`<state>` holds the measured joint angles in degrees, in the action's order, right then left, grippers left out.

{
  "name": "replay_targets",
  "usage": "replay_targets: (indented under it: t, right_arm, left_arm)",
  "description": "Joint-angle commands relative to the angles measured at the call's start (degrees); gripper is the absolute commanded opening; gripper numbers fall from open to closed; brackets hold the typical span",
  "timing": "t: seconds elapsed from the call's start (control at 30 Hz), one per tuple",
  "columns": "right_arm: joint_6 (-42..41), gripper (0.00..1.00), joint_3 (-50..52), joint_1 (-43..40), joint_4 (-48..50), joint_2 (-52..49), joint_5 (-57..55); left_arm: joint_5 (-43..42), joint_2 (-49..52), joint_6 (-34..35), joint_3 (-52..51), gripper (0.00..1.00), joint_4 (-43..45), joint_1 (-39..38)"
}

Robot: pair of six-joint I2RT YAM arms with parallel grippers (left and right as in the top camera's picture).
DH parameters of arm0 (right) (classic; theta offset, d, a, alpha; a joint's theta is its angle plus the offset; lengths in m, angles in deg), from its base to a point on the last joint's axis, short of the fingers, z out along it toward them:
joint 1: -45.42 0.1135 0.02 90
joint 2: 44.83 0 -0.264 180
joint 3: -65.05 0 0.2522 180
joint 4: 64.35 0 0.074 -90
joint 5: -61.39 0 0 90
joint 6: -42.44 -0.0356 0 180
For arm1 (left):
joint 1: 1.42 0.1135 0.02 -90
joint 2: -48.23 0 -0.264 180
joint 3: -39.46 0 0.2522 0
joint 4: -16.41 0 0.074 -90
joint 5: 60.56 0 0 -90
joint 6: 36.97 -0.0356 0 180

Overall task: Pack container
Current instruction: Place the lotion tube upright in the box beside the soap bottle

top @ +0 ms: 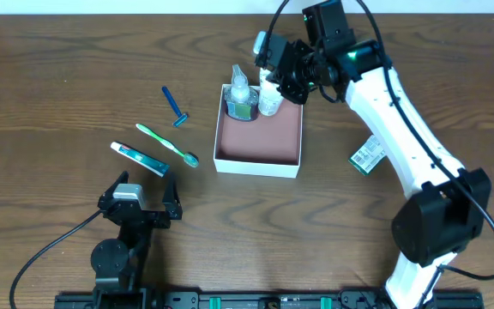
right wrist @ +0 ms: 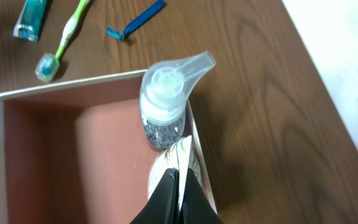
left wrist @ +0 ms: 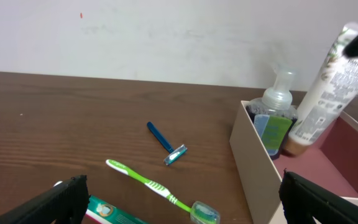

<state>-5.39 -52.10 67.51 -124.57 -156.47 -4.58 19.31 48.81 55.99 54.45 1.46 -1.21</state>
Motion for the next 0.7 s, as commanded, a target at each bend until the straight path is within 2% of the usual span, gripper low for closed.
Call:
replay_targets:
  t: [0.0, 0.33, 0.37, 0.47, 0.5, 0.53, 0.67]
  right_arm:
    - [2.8, 0.01, -0.7, 0.5, 1.0, -0.9, 2.4]
    - [2.7, 0.01, -0.7, 0.4, 3.5, -2.7, 2.4]
    - [2.7, 0.08, -0.7, 0.4, 3.8, -2.8, 2.3]
    - [2.7, 0.51, -0.7, 0.4, 4.5, -2.8, 2.3]
    - [2.7, 0.70, -0.7, 0.4, 4.8, -2.8, 2.3]
    - [2.7, 0.83, -0.7, 0.4, 5.4, -2.8, 2.3]
    - [1.8, 0.96, -0.8, 0.4, 7.7, -2.8, 2.4]
  left_arm:
    - [-0.8, -0.3, 0.1, -1.0, 0.98, -2.0, -0.2]
    - [-0.8, -0.3, 0.1, -1.0, 0.98, -2.0, -0.2]
    - [-0.8, -0.3, 0.1, -1.0, 0.98, -2.0, -0.2]
    - [-0.8, -0.3, 0.1, -1.0, 0.98, -2.0, -0.2]
    - [-0.8, -0.3, 0.1, -1.0, 0.98, -2.0, -0.2]
    - [-0.8, -0.3, 0.1, -1.0, 0.98, -2.0, -0.2]
    - [-0.8, -0.3, 0.1, -1.0, 0.98, -2.0, -0.2]
